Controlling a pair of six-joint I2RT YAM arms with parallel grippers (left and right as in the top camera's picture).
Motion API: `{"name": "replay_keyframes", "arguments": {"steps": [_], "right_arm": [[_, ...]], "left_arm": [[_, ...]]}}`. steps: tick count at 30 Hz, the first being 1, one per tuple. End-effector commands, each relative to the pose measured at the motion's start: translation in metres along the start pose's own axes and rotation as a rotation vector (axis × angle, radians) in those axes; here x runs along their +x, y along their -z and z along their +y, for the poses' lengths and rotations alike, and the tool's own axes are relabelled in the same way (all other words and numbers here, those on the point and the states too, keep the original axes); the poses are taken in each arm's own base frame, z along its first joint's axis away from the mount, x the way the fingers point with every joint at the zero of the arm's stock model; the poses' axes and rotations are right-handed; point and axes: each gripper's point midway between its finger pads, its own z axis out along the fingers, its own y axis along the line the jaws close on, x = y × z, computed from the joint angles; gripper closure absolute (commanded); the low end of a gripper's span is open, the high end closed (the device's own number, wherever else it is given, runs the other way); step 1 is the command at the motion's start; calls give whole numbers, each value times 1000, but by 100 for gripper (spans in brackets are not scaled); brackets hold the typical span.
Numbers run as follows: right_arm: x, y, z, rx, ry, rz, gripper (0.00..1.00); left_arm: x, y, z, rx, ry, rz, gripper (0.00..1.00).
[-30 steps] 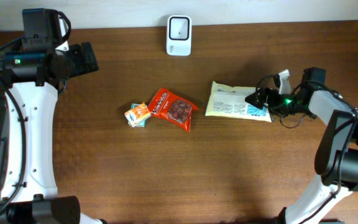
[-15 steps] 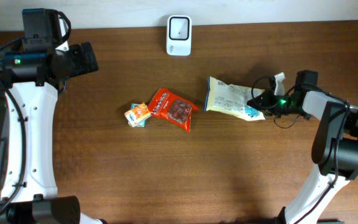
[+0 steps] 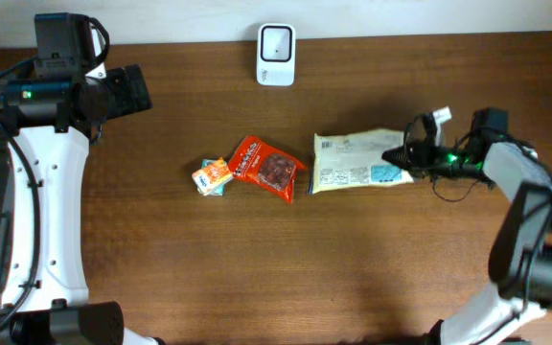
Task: Scan the item barcode
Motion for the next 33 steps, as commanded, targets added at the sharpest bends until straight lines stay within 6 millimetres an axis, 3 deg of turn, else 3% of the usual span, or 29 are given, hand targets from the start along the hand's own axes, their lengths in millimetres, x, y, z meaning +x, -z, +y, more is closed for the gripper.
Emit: {"name": "replay_keyframes", "arguments": {"steps": [1, 7, 9, 16, 24, 29, 33], "right_arm": [[-4, 12, 73, -110, 196, -33, 96], [-2, 38, 151, -315, 334, -70, 96], [-4, 44, 166, -360, 331, -69, 96], [-1, 47, 190, -457, 327, -37, 96], [-17, 50, 198, -460, 239, -20, 96], [-22, 40, 212, -465, 289, -3, 96], [-33, 25, 203, -365, 264, -53, 96]], "left_arm": [[2, -2, 1, 0, -4, 8, 1], [2, -2, 1, 0, -4, 8, 1], [2, -2, 1, 0, -4, 8, 1], [2, -2, 1, 0, -4, 8, 1], [2, -2, 1, 0, -4, 8, 1], [2, -2, 1, 0, -4, 8, 1], [2, -2, 1, 0, -4, 8, 1]]}}
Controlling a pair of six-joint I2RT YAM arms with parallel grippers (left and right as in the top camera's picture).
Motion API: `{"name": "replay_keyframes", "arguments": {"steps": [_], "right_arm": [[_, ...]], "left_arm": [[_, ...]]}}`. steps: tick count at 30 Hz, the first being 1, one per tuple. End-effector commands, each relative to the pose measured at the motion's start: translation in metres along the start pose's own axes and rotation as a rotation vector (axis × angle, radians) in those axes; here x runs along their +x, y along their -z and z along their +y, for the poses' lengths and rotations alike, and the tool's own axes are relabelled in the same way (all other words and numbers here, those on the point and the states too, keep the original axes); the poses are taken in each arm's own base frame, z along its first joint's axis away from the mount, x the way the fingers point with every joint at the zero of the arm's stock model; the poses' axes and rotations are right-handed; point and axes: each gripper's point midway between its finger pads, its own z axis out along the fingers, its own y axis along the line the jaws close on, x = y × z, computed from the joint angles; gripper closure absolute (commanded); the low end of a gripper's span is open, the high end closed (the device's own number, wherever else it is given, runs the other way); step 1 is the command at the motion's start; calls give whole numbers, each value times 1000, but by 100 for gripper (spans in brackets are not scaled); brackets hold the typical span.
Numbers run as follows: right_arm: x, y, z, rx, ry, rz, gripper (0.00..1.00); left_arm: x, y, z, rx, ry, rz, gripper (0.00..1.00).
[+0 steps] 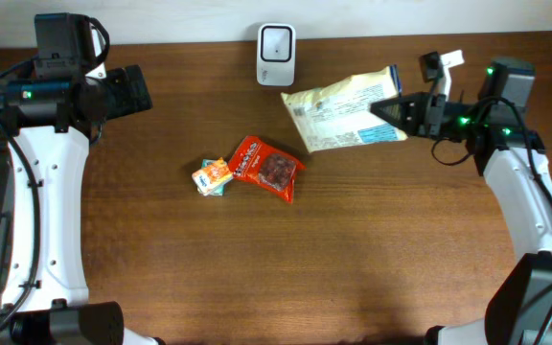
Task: Scan the item barcode
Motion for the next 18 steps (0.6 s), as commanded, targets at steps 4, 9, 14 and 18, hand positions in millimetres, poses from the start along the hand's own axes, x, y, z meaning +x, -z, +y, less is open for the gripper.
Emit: {"name": "replay_keyframes", "arguments": {"steps": [4, 9, 14, 18], "right_arm": [[-9, -1, -45, 333, -110, -103, 96], [25, 37, -117, 812, -197, -82, 96], [44, 62, -130, 1115, -161, 26, 96], [24, 61, -108, 1233, -33, 73, 96]], "left_arm": [[1, -2, 1, 1, -4, 6, 1], [1, -2, 1, 1, -4, 6, 1], [1, -2, 1, 0, -4, 7, 1], [1, -2, 1, 1, -4, 6, 1]]}}
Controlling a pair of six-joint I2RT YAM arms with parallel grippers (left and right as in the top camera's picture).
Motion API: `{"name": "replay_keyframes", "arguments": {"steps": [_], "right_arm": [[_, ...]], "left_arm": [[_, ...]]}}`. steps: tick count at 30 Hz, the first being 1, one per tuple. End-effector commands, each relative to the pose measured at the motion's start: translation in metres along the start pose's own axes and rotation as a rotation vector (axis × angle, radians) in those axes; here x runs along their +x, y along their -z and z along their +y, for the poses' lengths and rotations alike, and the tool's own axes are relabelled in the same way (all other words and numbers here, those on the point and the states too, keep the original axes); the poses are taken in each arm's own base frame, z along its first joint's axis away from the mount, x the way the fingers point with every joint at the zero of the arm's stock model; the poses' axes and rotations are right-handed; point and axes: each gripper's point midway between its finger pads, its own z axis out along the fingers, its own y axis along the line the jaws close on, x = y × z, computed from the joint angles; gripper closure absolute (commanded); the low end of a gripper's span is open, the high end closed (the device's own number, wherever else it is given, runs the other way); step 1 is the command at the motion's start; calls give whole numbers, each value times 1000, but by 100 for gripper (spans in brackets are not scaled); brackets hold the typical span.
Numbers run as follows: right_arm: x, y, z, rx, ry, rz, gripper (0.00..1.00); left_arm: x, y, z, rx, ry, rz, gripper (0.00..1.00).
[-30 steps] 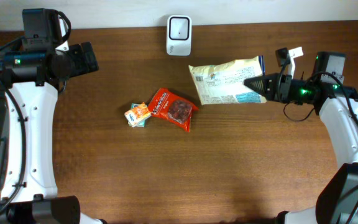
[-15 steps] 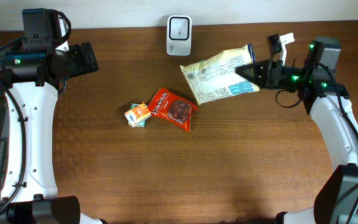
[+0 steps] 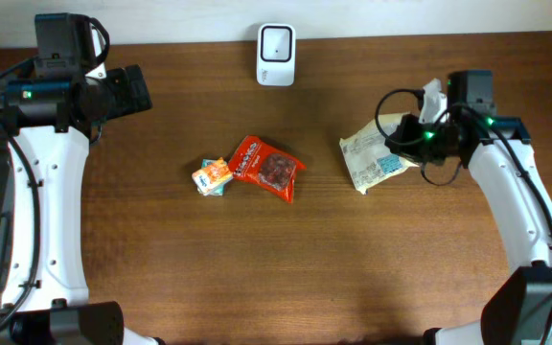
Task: Scan the item barcode
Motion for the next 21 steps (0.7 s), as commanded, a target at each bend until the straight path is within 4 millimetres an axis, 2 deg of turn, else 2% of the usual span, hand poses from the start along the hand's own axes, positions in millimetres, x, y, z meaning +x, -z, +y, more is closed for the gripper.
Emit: {"name": "replay_keyframes", "arguments": {"steps": [1, 4, 9, 12, 14, 17, 21], "right_arm": [[-29, 30, 7, 216, 194, -111, 96], [-36, 47, 19, 348, 305, -146, 96], [-20, 33, 25, 384, 391, -70, 96], [-19, 30, 24, 407, 425, -56, 96], [-23, 31, 25, 413, 427, -73, 96], [-36, 38, 37, 400, 473, -120, 96], [-60, 46, 51, 473, 519, -247, 96]], "left_arm": [[1, -2, 1, 1, -4, 6, 1], [1, -2, 1, 1, -4, 6, 1], [1, -2, 1, 1, -4, 6, 1], [1, -2, 1, 1, -4, 6, 1], [1, -2, 1, 1, -4, 6, 1], [1, -2, 1, 1, -4, 6, 1], [1, -2, 1, 1, -4, 6, 1]]}}
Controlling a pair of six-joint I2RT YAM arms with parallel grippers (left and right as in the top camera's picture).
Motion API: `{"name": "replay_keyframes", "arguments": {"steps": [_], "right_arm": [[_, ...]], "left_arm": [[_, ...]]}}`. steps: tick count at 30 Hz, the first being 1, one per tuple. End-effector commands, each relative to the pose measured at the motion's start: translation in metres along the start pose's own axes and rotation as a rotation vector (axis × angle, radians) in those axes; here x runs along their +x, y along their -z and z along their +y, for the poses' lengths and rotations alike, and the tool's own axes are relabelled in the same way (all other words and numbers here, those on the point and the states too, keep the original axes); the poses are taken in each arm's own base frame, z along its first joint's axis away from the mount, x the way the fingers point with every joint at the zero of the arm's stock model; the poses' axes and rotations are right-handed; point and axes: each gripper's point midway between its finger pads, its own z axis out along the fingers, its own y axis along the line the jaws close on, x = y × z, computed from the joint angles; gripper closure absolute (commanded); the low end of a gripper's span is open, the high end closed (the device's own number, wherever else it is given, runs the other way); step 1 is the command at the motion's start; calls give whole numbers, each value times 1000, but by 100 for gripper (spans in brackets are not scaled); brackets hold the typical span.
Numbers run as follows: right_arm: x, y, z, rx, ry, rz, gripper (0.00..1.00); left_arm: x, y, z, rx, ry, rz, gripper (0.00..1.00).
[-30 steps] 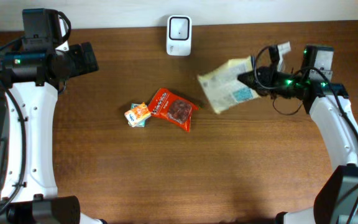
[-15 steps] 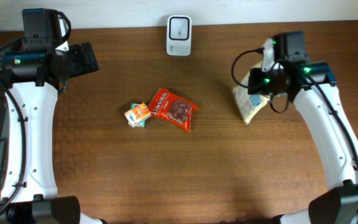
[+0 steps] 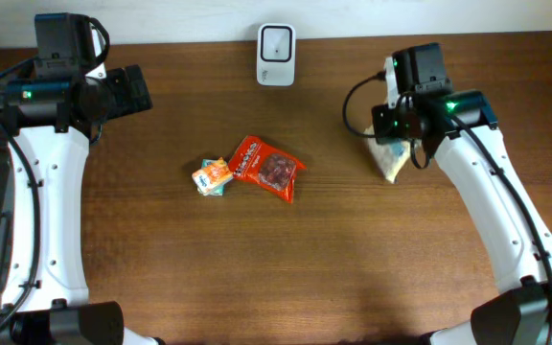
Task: Scan the item barcode
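A white barcode scanner stands at the back edge of the table. My right gripper points down at the right of the table, shut on a pale printed packet. The packet hangs tilted, seen almost edge-on, and the wrist hides most of it. A red snack bag and a small orange and blue box lie mid-table. My left gripper rests at the far left, away from all of them; its fingers are not distinguishable.
The brown wooden table fills the view. The right arm's links run from the wrist down to the lower right corner. The left arm's white links run along the left edge.
My right wrist has turned and shifted a little to the left and back. The packet, then showing a wider printed face, now hangs narrower beneath the wrist. The left arm is unchanged.
My right gripper was at the packet's right end as it lay flat beside the red bag. Then it held the packet raised close to the scanner, printed face up. Then the packet was back at the right, lower and smaller, and now hangs nearly edge-on.
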Motion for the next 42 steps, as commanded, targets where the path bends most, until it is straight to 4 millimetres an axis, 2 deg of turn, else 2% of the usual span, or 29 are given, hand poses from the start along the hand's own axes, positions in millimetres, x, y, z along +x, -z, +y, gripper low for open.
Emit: {"name": "replay_keyframes", "arguments": {"steps": [1, 4, 7, 9, 12, 16, 19, 22, 24, 29, 33, 39, 42], "right_arm": [[-31, 16, 1, 115, 90, -114, 96], [-38, 23, -2, 230, 180, -140, 96], [-49, 36, -12, 422, 250, -171, 96], [-60, 43, -6, 490, 322, -204, 96], [-71, 41, 11, 500, 428, -230, 96], [-69, 29, 16, 620, 477, -188, 96], [-59, 2, 17, 691, 517, -110, 96], [-53, -15, 17, 722, 511, -78, 96], [-50, -24, 22, 719, 529, -63, 96], [-61, -23, 31, 710, 492, -128, 96], [-57, -33, 41, 625, 499, -125, 96], [-25, -57, 83, 293, 476, -57, 96], [-15, -55, 113, 89, 457, -51, 96]], "left_arm": [[1, -2, 1, 1, -4, 6, 1], [1, -2, 1, 1, -4, 6, 1], [1, -2, 1, 1, -4, 6, 1], [1, -2, 1, 1, -4, 6, 1], [1, -2, 1, 1, -4, 6, 1], [1, -2, 1, 1, -4, 6, 1], [1, -2, 1, 1, -4, 6, 1], [1, -2, 1, 1, -4, 6, 1], [1, -2, 1, 1, -4, 6, 1], [1, -2, 1, 1, -4, 6, 1], [1, -2, 1, 1, -4, 6, 1], [1, -2, 1, 1, -4, 6, 1], [1, -2, 1, 1, -3, 6, 1]]}}
